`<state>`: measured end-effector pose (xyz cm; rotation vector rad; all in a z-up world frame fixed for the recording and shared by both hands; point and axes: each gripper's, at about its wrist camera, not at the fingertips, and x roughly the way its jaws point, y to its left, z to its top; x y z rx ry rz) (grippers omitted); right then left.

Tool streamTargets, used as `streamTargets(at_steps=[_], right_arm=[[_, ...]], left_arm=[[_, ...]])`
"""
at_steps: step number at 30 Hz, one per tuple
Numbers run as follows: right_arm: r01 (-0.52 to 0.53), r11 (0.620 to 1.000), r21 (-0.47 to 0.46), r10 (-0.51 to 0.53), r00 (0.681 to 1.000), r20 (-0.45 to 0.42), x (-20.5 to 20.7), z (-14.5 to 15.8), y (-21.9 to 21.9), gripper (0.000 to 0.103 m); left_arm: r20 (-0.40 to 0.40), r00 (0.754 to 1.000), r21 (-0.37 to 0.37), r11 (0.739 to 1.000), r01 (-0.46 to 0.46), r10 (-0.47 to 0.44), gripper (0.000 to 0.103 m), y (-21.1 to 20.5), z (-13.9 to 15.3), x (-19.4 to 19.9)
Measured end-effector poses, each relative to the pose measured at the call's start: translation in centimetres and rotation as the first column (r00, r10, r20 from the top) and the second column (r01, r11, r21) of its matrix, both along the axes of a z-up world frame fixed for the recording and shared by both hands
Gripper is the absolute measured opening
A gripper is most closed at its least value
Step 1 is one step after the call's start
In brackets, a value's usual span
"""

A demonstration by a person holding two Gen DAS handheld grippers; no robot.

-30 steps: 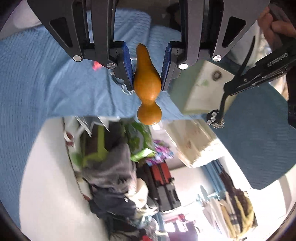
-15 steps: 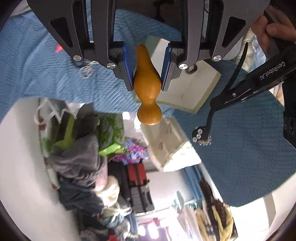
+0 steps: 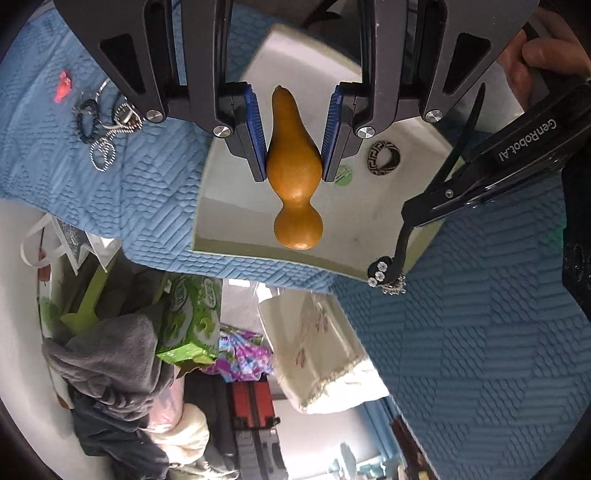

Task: Organize jewelry
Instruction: 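Lift the hairpin into the green box and release while the right drops the gourd there, then move both open grippers back over the remaining jewelry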

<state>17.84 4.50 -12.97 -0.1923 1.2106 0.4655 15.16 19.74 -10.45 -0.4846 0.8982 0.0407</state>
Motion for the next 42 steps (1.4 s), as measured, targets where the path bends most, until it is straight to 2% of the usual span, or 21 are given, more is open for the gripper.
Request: streamTargets(at_steps=[7, 14, 17, 19, 20, 33, 39, 42], right_arm=[[-0.043, 0.999, -0.032, 0.042, 0.998, -0.049, 0.7, -2.6, 1.4, 0.027], [-0.044, 0.999, -0.022, 0.044, 0.999, -0.031, 0.5, -1.5, 1.1, 0.028], [-0.036, 0.999, -0.01, 0.036, 0.999, -0.008, 0.4, -0.1, 0.4, 0.027], [-0.033, 0.999, -0.003, 0.033, 0.999, 0.016, 0.1, 1.0, -0.1, 0.027], [-0.032, 0.999, 0.003, 0.032, 0.999, 0.029, 0.0, 1.8, -0.4, 0.027], [-0.026, 0.998, 0.056, 0.014, 0.979, 0.205, -2.9, 10.8, -4.7, 0.028], [-0.025, 0.998, 0.058, 0.008, 0.963, 0.268, -4.2, 13.6, -7.6, 0.028], [-0.003, 0.998, 0.071, -0.017, 0.96, 0.279, -4.5, 14.1, -9.5, 0.029]], left_arm=[[-0.067, 0.997, -0.029, 0.999, -0.025, 0.023, 0.006, 0.7, -2.1, 0.6], [-0.059, 0.998, -0.018, 0.999, -0.031, 0.03, 0.007, 0.7, -1.0, 0.3], [-0.037, 0.999, -0.006, 1.0, -0.029, 0.029, 0.013, 0.5, 0.3, 0.0], [-0.011, 1.0, 0.007, 1.0, -0.029, 0.029, 0.029, 0.2, 1.4, -0.4], [0.005, 1.0, 0.014, 0.999, -0.031, 0.031, 0.03, 0.0, 2.1, -0.7], [0.141, 0.99, 0.063, 0.998, -0.009, 0.0, 0.031, -4.2, 9.0, -3.8], [0.215, 0.976, 0.057, 0.998, 0.015, -0.027, 0.031, -7.2, 11.4, -5.1], [0.249, 0.967, 0.083, 0.996, 0.043, -0.062, 0.031, -9.2, 12.1, -5.2]])
